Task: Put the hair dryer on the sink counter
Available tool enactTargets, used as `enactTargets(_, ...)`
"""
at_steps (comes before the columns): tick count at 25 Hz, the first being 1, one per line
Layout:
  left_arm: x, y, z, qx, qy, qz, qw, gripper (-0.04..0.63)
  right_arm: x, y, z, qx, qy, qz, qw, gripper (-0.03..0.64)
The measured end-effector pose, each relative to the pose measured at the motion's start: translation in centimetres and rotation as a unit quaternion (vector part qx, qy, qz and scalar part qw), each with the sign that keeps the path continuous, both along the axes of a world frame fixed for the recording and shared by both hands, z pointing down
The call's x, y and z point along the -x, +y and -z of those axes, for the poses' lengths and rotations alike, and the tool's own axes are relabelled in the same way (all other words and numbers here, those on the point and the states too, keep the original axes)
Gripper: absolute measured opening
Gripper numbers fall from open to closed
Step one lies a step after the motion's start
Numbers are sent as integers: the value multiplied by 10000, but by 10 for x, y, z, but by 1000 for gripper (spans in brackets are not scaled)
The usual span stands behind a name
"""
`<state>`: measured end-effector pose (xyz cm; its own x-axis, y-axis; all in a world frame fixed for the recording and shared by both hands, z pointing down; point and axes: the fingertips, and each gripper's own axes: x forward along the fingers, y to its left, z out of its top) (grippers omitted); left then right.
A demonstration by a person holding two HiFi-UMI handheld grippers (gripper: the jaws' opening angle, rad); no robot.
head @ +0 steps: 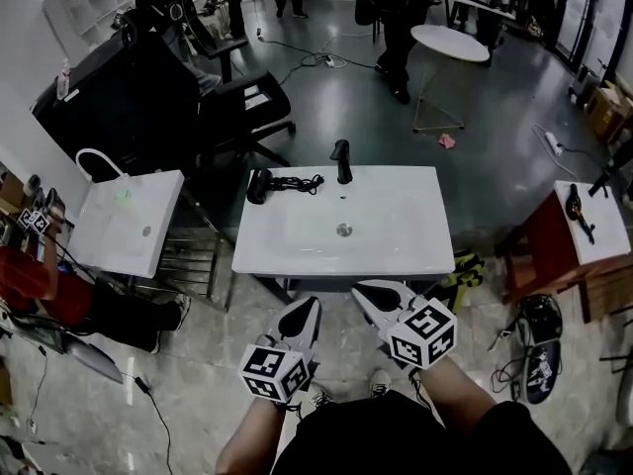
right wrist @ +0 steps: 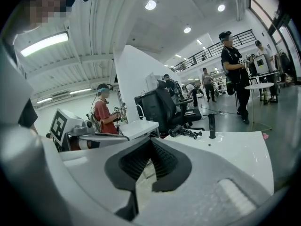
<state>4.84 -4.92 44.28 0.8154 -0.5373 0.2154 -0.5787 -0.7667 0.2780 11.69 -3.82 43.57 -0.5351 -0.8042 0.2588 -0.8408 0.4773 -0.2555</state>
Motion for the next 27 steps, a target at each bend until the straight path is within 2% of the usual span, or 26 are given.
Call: enactTargets(27, -4, 7, -5, 77, -9, -31, 10000, 3, -2, 7, -9, 91, 19, 32, 10000, 0)
